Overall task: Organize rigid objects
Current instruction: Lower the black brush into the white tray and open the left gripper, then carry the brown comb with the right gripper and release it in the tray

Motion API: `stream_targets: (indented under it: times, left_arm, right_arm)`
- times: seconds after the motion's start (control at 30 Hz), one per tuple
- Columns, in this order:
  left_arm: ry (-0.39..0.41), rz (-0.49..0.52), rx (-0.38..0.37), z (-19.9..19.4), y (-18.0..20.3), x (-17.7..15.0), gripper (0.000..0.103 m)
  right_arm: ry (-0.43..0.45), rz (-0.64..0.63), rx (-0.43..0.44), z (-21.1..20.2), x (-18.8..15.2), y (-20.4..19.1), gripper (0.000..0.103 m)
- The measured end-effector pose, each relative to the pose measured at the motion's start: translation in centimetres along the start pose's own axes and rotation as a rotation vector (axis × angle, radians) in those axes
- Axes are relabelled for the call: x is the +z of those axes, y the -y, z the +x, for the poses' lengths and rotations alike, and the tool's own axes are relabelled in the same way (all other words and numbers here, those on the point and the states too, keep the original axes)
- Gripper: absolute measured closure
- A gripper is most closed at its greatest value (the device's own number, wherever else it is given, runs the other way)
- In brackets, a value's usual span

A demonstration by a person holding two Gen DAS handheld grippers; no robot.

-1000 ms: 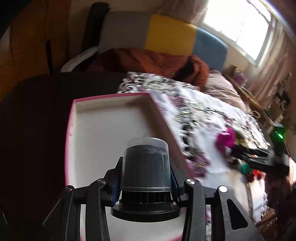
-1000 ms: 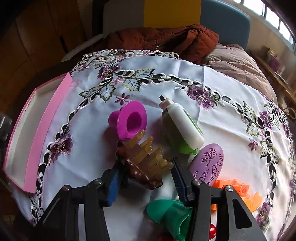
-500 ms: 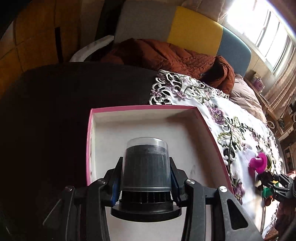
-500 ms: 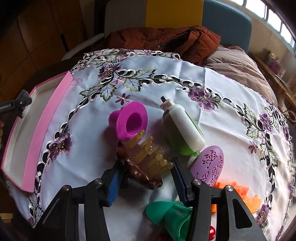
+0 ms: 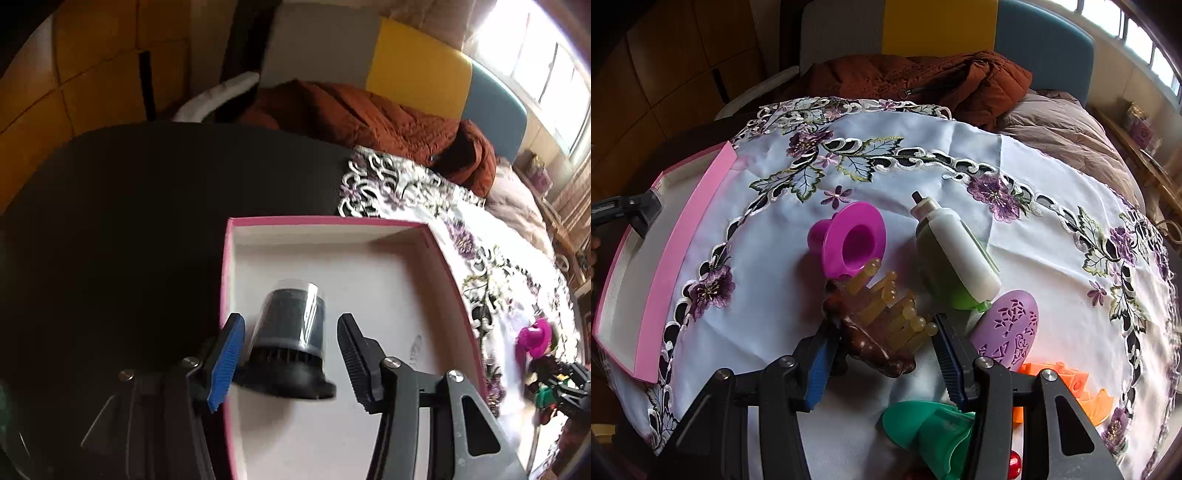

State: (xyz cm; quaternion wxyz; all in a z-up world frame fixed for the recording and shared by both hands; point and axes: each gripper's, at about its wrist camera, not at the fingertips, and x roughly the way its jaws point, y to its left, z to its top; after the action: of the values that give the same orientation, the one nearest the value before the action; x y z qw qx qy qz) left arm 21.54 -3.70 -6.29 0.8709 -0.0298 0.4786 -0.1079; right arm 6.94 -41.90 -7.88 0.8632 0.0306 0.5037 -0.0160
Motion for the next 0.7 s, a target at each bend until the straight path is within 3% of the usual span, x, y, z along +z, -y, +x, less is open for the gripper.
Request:
stream_targets:
  times: [0.2, 0.37, 0.7]
  left_arm:
    - [0.032, -0.035, -0.002, -3.9, -0.8, -2.6, 0.05]
    - [0.054, 0.003, -0.007, -6.5, 0.2, -6.1, 0.05]
    - [0.072, 0.042, -0.067, -8.8, 1.9, -10.3, 0.05]
  right_arm:
    - [0.003, -0.005, -0.005, 0.0, 0.0, -0.1, 0.051]
    - [0.004, -0.004, -0.006, 0.0, -0.1, -0.1, 0.051]
    - [-0.017, 0.017, 0.02, -1.0, -0.7, -1.2, 0.051]
